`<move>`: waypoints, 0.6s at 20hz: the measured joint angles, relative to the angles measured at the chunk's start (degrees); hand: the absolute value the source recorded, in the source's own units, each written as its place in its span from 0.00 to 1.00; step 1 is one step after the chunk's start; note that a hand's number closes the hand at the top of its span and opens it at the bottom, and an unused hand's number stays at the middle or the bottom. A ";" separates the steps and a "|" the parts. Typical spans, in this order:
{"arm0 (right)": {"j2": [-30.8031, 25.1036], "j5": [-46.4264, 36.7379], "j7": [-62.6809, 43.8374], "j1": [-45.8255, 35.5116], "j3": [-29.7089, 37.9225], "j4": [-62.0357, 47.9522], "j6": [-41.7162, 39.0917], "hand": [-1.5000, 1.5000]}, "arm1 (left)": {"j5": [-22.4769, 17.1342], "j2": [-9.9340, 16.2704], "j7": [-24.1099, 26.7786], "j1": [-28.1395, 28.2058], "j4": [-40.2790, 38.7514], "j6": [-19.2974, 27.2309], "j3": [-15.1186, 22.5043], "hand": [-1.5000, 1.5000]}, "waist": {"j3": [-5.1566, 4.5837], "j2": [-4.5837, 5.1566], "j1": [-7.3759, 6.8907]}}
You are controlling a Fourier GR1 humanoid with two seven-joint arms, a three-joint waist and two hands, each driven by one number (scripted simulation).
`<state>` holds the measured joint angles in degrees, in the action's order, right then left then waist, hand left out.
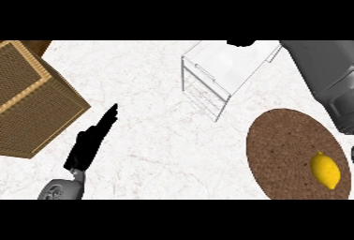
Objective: Pick the squash from the placemat and place it in the tiered shelf
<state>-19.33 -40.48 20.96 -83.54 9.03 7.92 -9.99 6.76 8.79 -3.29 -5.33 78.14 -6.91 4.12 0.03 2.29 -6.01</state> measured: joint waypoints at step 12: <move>1.15 18.91 -6.83 -1.20 18.53 -4.41 -9.09 0.00 | -0.14 -0.15 0.65 -0.64 -0.79 -0.13 -0.39 0.50 | 0.01 0.24 0.18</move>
<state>-18.18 -21.56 14.13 -84.74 27.55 3.51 -19.09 6.62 8.64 -2.64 -5.97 77.35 -7.05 3.73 0.04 2.53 -5.83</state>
